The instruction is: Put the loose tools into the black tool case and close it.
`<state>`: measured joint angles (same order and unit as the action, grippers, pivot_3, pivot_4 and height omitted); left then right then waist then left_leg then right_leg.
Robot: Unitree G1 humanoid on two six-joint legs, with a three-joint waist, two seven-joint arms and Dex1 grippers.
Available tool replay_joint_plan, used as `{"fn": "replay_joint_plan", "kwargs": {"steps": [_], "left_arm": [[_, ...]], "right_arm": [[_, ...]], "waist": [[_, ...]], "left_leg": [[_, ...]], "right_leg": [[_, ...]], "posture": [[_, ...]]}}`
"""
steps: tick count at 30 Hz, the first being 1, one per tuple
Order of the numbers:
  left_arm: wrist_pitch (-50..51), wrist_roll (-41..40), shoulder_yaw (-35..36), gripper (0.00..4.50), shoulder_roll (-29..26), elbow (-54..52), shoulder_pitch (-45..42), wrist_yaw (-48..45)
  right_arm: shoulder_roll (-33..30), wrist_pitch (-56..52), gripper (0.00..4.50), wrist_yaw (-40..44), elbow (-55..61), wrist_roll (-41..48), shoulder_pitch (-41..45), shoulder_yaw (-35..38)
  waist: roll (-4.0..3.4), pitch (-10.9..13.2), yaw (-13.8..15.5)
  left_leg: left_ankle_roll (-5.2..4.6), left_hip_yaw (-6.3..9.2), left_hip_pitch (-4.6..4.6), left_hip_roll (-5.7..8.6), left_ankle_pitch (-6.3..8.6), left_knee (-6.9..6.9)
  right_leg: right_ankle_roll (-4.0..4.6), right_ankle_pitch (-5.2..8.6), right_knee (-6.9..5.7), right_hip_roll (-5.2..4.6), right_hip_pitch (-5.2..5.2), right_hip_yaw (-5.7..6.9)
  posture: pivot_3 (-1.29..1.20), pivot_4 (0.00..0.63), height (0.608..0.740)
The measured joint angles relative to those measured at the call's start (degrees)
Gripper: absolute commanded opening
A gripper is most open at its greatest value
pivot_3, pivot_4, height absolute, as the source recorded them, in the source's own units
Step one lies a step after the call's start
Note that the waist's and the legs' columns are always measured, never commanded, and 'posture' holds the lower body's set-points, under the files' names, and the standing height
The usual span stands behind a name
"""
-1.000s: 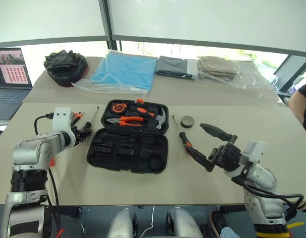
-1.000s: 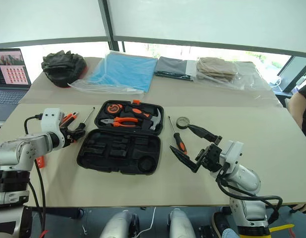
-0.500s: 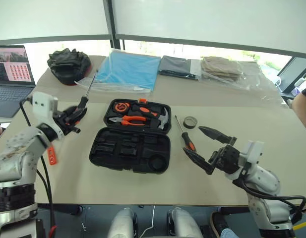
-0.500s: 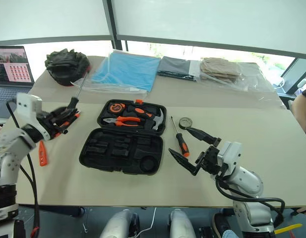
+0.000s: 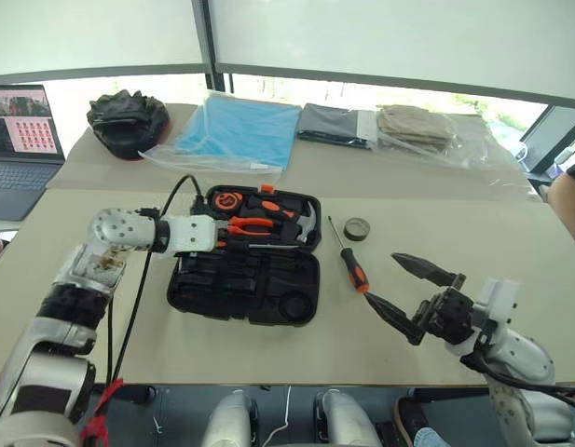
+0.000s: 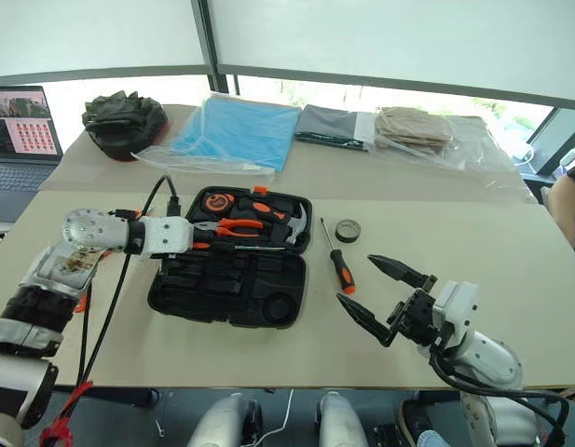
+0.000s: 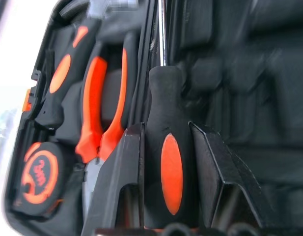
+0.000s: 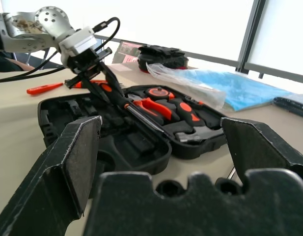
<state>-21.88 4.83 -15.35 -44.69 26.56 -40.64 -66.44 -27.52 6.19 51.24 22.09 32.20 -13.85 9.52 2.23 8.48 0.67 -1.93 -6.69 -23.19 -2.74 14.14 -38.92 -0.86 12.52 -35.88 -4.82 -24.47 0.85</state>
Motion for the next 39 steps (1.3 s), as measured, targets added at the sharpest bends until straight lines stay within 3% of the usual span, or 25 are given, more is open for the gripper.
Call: {"fn": "replay_joint_plan", "kwargs": {"steps": [10, 17, 24, 39], "left_arm": [[-5.22, -2.2, 0.64, 0.88, 2.53, 3.44, 0.98, -1.64], [-2.43, -6.92, 1.49, 0.88, 3.08, -1.62, 5.22, -4.87], [-0.27, -0.53, 1.56, 0.88, 2.23, -0.46, 3.57, 1.01], [0.52, -0.63, 1.36, 0.88, -0.29, -0.97, 3.37, -2.83]], "right_arm": [[0.24, 3.8, 4.5, 2.54, -3.46, -0.71, -0.02, 0.27], [0.25, 3.92, 4.5, 3.16, -4.64, -1.42, 1.6, 0.08], [0.28, 3.57, 4.5, 2.26, -4.14, -1.71, 2.09, -0.76], [0.19, 2.08, 4.5, 0.22, -2.07, -1.72, 2.36, -1.96]], "waist": [[0.0, 0.0, 0.05], [0.0, 0.0, 0.03], [0.0, 0.0, 0.05], [0.0, 0.0, -0.05]], "left_leg": [[-0.04, -0.01, 0.05, -0.05, 0.02, -0.11], [-0.03, 0.02, 0.05, -0.05, 0.02, -0.13], [-0.02, 0.03, 0.07, -0.03, 0.01, -0.22], [-0.02, 0.01, 0.11, -0.06, 0.01, -0.21]], "right_leg": [[-0.09, 0.01, -0.03, -0.05, 0.08, -0.01], [-0.09, 0.01, -0.07, -0.05, 0.08, 0.01], [-0.09, 0.0, -0.15, -0.05, 0.11, 0.01], [-0.07, 0.01, -0.17, -0.02, 0.11, -0.02]], "posture": [[0.0, 0.15, 0.74], [0.0, 0.15, 0.74], [0.0, 0.15, 0.74], [0.0, 0.15, 0.74]]}}
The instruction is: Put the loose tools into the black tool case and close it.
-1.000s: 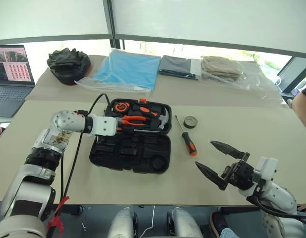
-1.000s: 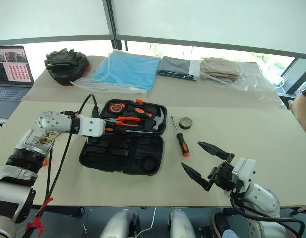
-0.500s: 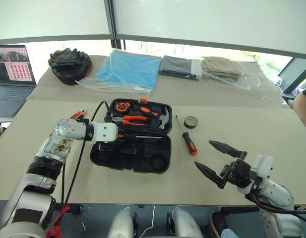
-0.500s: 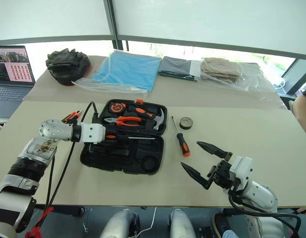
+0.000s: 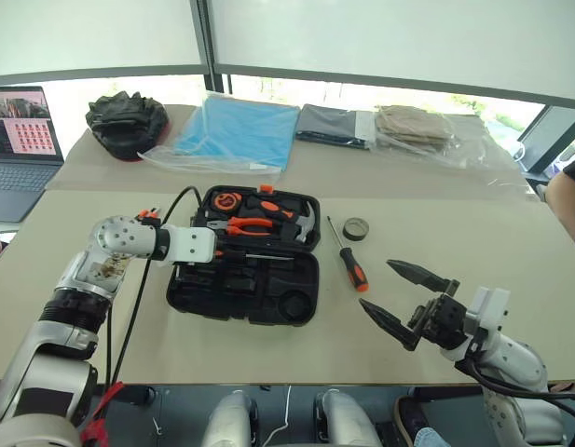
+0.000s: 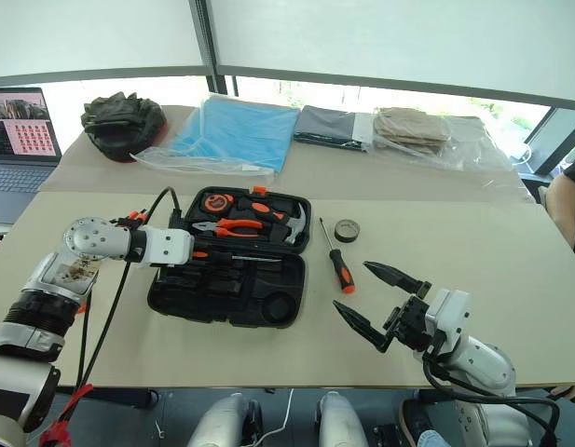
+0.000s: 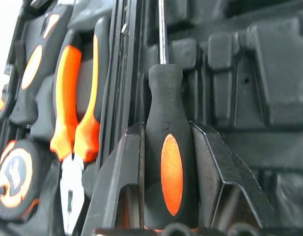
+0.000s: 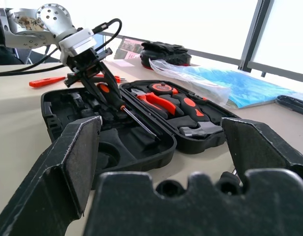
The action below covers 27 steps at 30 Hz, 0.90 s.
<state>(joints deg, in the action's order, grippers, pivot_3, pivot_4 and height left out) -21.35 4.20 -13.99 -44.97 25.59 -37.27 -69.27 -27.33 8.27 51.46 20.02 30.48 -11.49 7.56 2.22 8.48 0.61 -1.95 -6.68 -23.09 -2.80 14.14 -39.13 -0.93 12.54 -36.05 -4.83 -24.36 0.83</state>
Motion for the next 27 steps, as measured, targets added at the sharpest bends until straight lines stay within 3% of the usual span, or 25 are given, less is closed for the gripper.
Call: {"fn": "replay_joint_plan", "kwargs": {"steps": [12, 14, 18, 22, 27], "left_arm": [[-2.27, 4.58, -1.83, 0.88, -0.13, 2.42, -1.32, 3.07], [-3.14, 5.17, -2.4, 1.88, 0.09, 3.71, -2.03, 3.39], [-2.12, 2.79, -1.05, 2.88, 0.69, 3.59, -1.9, 2.26], [3.39, -4.45, 1.81, 4.3, 2.13, -0.73, 2.53, -0.63], [6.48, -6.68, 2.8, 4.3, 2.06, -3.1, 2.95, -1.37]], "right_arm": [[-0.14, -1.14, 4.5, -0.99, 0.45, 0.01, 1.83, -0.24], [-0.14, -1.25, 4.5, -0.99, 0.46, 0.01, 2.17, -0.35], [-0.14, -1.45, 4.5, -0.95, 0.48, 0.01, 2.33, -0.51], [0.0, -1.84, 4.5, -1.14, 0.48, 0.11, 2.39, -0.58], [0.13, -2.92, 4.5, -1.36, 0.24, 0.24, 2.83, -0.8]], "waist": [[0.0, 0.0, 0.04], [0.0, 0.0, 0.04], [-0.04, -0.03, 0.07], [-0.05, -0.03, 0.07], [-0.05, -0.03, 0.09]], "left_leg": [[0.0, -0.02, 0.12, 0.05, 0.0, 0.0], [0.01, -0.03, 0.19, 0.05, -0.01, 0.0], [0.02, -0.02, 0.22, -0.01, -0.02, 0.0], [0.01, -0.01, 0.08, -0.03, -0.01, -0.01], [0.01, 0.01, 0.04, 0.04, -0.01, -0.04]], "right_leg": [[0.0, 0.0, -0.01, 0.0, 0.1, 0.0], [0.0, 0.0, -0.03, 0.0, 0.15, -0.01], [0.0, -0.01, -0.06, -0.01, 0.16, -0.04], [-0.01, -0.01, -0.05, -0.03, 0.07, -0.03], [-0.01, 0.0, -0.04, -0.03, 0.05, 0.01]], "posture": [[0.0, 0.15, 0.74], [0.0, 0.15, 0.74], [0.0, 0.15, 0.74], [0.0, 0.15, 0.74], [0.0, 0.15, 0.74]]}}
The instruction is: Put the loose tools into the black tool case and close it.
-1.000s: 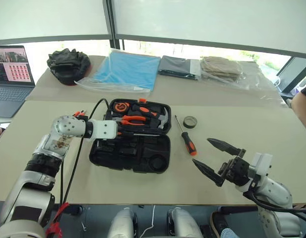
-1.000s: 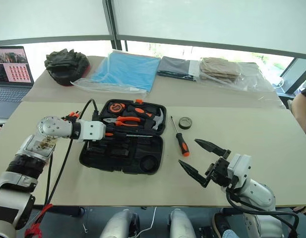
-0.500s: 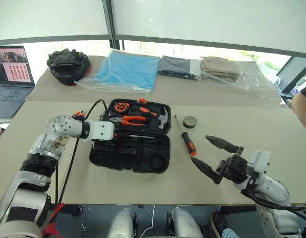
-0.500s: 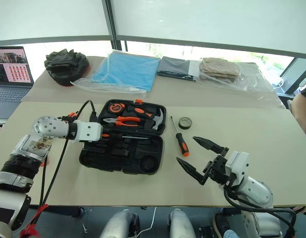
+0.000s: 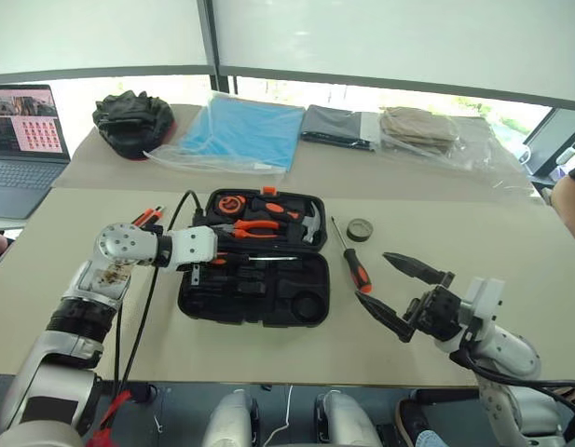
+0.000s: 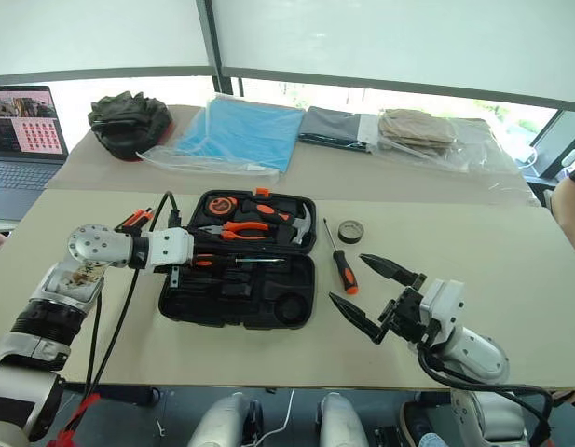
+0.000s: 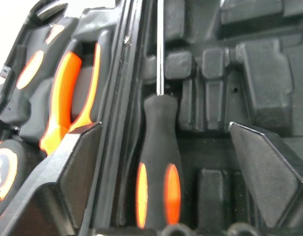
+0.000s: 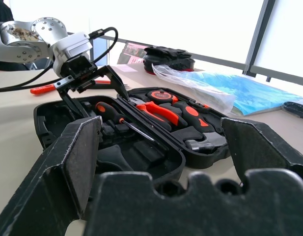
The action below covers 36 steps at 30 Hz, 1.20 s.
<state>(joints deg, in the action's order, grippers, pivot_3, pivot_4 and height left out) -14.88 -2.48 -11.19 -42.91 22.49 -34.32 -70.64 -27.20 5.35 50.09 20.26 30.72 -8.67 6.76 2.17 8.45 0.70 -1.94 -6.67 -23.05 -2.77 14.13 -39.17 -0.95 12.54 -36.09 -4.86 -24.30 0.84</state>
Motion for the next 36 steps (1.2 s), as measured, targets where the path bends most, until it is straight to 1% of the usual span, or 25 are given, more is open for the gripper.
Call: {"fn": "replay_joint_plan", "kwargs": {"steps": [2, 4, 5, 7, 8, 10, 12, 15, 18, 26, 31, 34, 36], "left_arm": [[1.23, -1.37, 1.65, 4.3, 0.03, 0.01, -0.1, 0.55], [2.44, -2.73, 3.18, 3.78, 0.39, -0.12, -0.19, 0.89], [3.39, -3.99, 4.07, 3.62, 1.05, -0.18, -0.13, 1.2], [6.63, -8.33, 6.79, 2.85, 4.01, -0.72, 0.73, 1.86], [8.04, -9.73, 7.57, 2.55, 5.04, -0.98, 1.33, 2.17], [10.38, -11.66, 8.48, 1.79, 6.04, -1.24, 2.16, 2.58], [11.09, -12.1, 9.07, 1.17, 6.17, -1.59, 2.93, 2.81], [10.31, -11.01, 8.8, 0.09, 6.28, -1.68, 4.59, 3.33], [11.15, -11.0, 8.81, 0.04, 7.38, -1.68, 5.0, 4.86], [12.75, -8.61, 6.75, 0.04, 8.09, -1.67, 6.36, 5.41], [14.02, -7.95, 6.25, 0.04, 8.31, -3.61, 7.33, 6.43], [17.29, -6.65, 5.61, 0.04, 8.59, -4.43, 7.13, 8.73], [19.83, -6.32, 5.08, 0.04, 8.57, -5.33, 6.99, 8.97]], "right_arm": [[0.09, -0.17, 4.5, 0.08, -0.48, 0.01, 0.28, 0.0], [0.29, -0.4, 4.5, 0.16, -0.65, 0.0, 0.55, -0.01], [0.42, -0.43, 4.5, 0.17, -0.65, 0.0, 0.59, -0.02], [0.78, -0.47, 4.5, 0.18, -0.65, -0.01, 0.63, -0.32], [0.91, -0.5, 4.5, 0.19, -0.65, -0.03, 0.66, -0.56], [1.07, -0.52, 4.5, 0.16, -0.65, -0.03, 0.65, -0.77], [1.06, -0.52, 4.5, 0.13, -0.67, -0.04, 0.64, -0.76], [1.06, -0.52, 4.5, 0.09, -0.7, -0.05, 0.64, -0.75], [1.06, -0.52, 4.5, -0.08, -0.9, -0.08, 0.72, -0.74], [1.07, -0.52, 4.5, -0.17, -1.25, -0.12, 0.85, -0.75], [1.08, -0.5, 4.5, -0.23, -1.25, -0.17, 0.81, -0.75], [1.08, -0.5, 4.5, -0.31, -1.27, -0.18, 0.78, -0.73], [1.08, -0.5, 4.5, -0.35, -1.27, -0.18, 0.79, -0.72]], "waist": [[0.0, 0.0, -0.02], [0.0, 0.0, -0.04], [0.0, 0.0, -0.04], [0.0, 0.0, -0.05], [0.0, 0.0, -0.05], [0.0, 0.0, -0.08], [0.0, 0.0, -0.08], [0.0, 0.0, -0.08], [0.0, 0.0, -0.02], [0.0, 0.0, -0.05], [0.01, -0.01, 0.07], [-0.01, -0.03, -0.01], [-0.17, -0.19, -0.04]], "left_leg": [[0.0, 0.01, 0.01, -0.02, 0.0, 0.0], [0.0, 0.01, 0.02, -0.03, 0.0, 0.0], [0.0, 0.01, 0.02, -0.03, 0.0, 0.0], [0.0, 0.01, 0.02, -0.04, 0.0, 0.0], [0.0, 0.02, 0.01, -0.03, 0.0, -0.01], [0.0, 0.02, 0.01, -0.03, 0.0, -0.01], [0.0, 0.01, 0.05, 0.0, 0.0, -0.01], [0.0, 0.01, 0.04, 0.01, 0.0, -0.01], [0.0, 0.02, 0.05, -0.02, 0.0, -0.01], [0.0, 0.01, 0.05, -0.03, 0.0, -0.01], [0.0, 0.03, 0.1, -0.02, 0.0, -0.01], [0.0, 0.02, 0.2, -0.03, 0.0, -0.01], [0.0, 0.02, 0.23, -0.03, 0.0, -0.01]], "right_leg": [[0.0, 0.0, 0.0, 0.01, 0.0, 0.01], [0.0, 0.0, -0.01, 0.01, 0.0, 0.0], [0.0, 0.0, -0.01, 0.02, 0.0, 0.0], [-0.01, 0.0, -0.01, 0.01, 0.01, -0.01], [-0.01, 0.0, -0.01, 0.01, 0.02, 0.0], [-0.01, 0.0, -0.02, 0.01, 0.01, 0.0], [0.0, 0.0, -0.01, 0.02, 0.03, -0.01], [0.0, 0.0, -0.01, 0.02, 0.03, -0.01], [0.0, -0.01, -0.01, 0.02, 0.04, -0.01], [0.01, -0.01, -0.01, 0.02, 0.03, -0.02], [0.0, -0.01, -0.01, 0.0, 0.09, -0.02], [0.0, -0.01, -0.02, 0.0, 0.16, -0.04], [0.0, -0.01, -0.03, 0.0, 0.17, -0.05]], "posture": [[0.0, 0.15, 0.74], [0.0, 0.15, 0.74], [0.0, 0.15, 0.74], [0.0, 0.15, 0.74], [0.0, 0.15, 0.74], [0.0, 0.15, 0.74], [0.0, 0.15, 0.74], [0.0, 0.15, 0.74], [0.0, 0.15, 0.74], [0.0, 0.15, 0.74], [0.0, 0.15, 0.74], [0.0, 0.15, 0.74], [0.0, 0.15, 0.74]]}}
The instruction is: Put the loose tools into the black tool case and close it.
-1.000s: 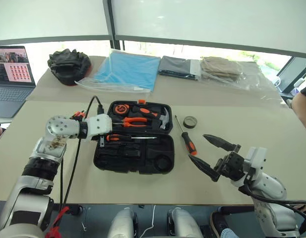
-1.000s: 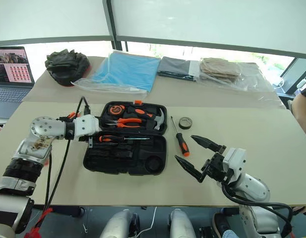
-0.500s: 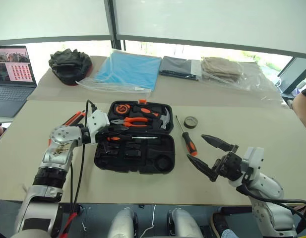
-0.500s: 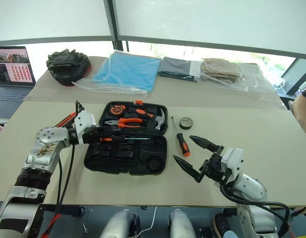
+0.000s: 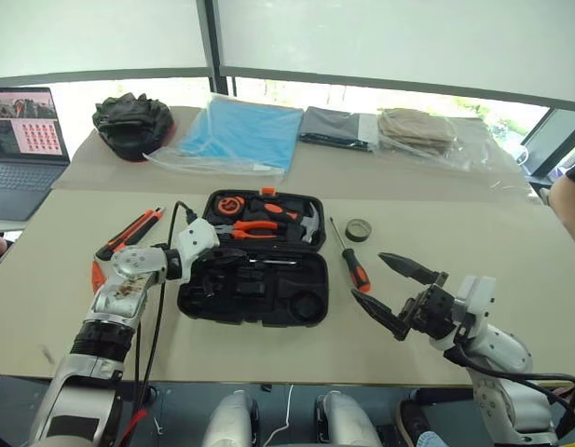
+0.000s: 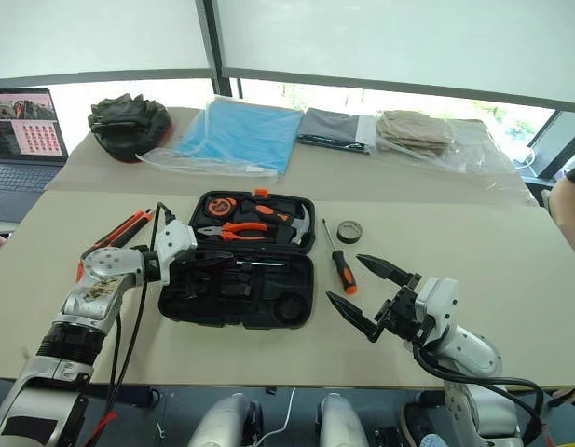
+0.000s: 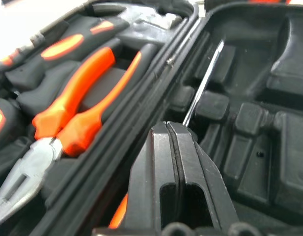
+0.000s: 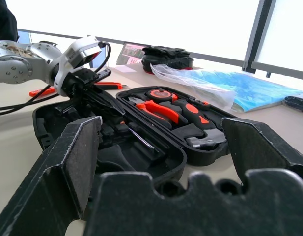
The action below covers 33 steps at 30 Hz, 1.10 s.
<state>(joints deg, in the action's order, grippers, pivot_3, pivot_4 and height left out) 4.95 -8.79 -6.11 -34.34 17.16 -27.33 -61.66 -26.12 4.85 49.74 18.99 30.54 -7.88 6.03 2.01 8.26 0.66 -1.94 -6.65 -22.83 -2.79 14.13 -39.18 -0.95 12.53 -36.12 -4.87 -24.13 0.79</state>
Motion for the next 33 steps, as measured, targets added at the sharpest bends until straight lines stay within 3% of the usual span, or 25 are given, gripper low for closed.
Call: {"fn": "replay_joint_plan", "kwargs": {"steps": [7, 12, 17, 20, 24, 27, 31, 33], "left_arm": [[3.58, -0.36, 0.65, 0.04, 0.3, -3.99, 2.39, 1.55], [-0.12, -8.69, 9.67, 1.47, 1.39, -6.76, 9.59, 1.55], [1.61, -14.16, 19.73, 3.27, -7.65, -10.97, 17.6, -1.63], [-1.25, -19.86, 25.3, 4.37, -8.75, -12.17, 24.95, -9.25], [-1.01, -23.33, 30.56, 4.48, -12.82, -11.18, 31.4, -16.51], [0.99, -25.21, 32.16, 4.48, -16.39, -11.4, 33.27, -20.59], [2.9, -26.32, 30.54, 4.48, -16.84, -13.06, 31.77, -22.78], [2.86, -26.57, 29.06, 4.48, -16.22, -14.71, 31.06, -23.0]], "right_arm": [[-0.07, -0.01, 4.5, -0.63, 0.63, 0.04, -1.53, 1.57], [-1.48, -0.5, 4.5, -2.57, 3.37, 0.76, -7.94, 6.96], [-3.46, -0.86, 4.5, -2.02, 6.19, 2.44, -17.79, 13.72], [-3.85, -0.96, 4.5, -1.45, 6.57, 2.37, -22.48, 16.56], [-3.72, -2.44, 4.5, -6.53, 6.4, -3.81, -24.94, 17.43], [-4.04, -7.59, 4.5, -10.49, 7.12, -5.86, -22.05, 16.34], [-9.94, -27.3, 4.5, -17.55, 13.7, -1.84, -3.5, 9.14], [-11.06, -34.04, 4.5, -20.2, 15.77, 0.3, 1.48, 7.69]], "waist": [[-0.44, -0.4, 0.06], [-0.38, -0.36, -0.18], [-0.4, -0.35, -0.49], [-0.41, -0.36, -0.41], [-0.27, -0.35, -0.19], [-0.39, -0.3, 0.0], [-0.5, -0.23, -0.59], [-0.42, -0.27, -0.18]], "left_leg": [[0.0, 0.0, 0.01, -0.01, 0.0, 0.0], [0.0, 0.01, -0.14, -0.07, 0.01, 0.05], [0.02, 0.0, -0.01, -0.08, 0.02, 0.23], [0.03, -0.05, 0.03, -0.05, 0.04, 0.23], [0.48, -0.02, 0.03, -0.07, 0.28, 0.23], [0.51, -0.05, 0.06, -0.03, 0.3, 0.23], [0.56, -0.12, -0.02, -0.04, 0.24, 0.23], [0.19, -0.03, -0.13, -0.05, -0.01, 0.32]], "right_leg": [[-0.01, 0.01, 0.02, -0.01, 0.0, -0.03], [0.04, 0.02, 0.02, -0.02, -0.16, -0.01], [0.1, 0.11, 0.05, -0.08, -0.14, -0.01], [0.32, 0.39, 0.06, -0.32, -0.14, 0.05], [0.1, 0.54, 0.09, -0.35, -0.26, 0.11], [0.06, 0.54, 0.11, -0.49, -0.4, 0.12], [0.13, 0.29, 0.1, -0.47, -0.37, 0.08], [0.42, 0.25, 0.1, -0.33, -0.43, 0.16]], "posture": [[0.0, 0.15, 0.74], [0.0, 0.15, 0.74], [0.0, 0.15, 0.74], [0.0, 0.15, 0.74], [0.0, 0.15, 0.74], [0.0, 0.15, 0.74], [0.0, 0.15, 0.74], [0.0, 0.15, 0.74]]}}
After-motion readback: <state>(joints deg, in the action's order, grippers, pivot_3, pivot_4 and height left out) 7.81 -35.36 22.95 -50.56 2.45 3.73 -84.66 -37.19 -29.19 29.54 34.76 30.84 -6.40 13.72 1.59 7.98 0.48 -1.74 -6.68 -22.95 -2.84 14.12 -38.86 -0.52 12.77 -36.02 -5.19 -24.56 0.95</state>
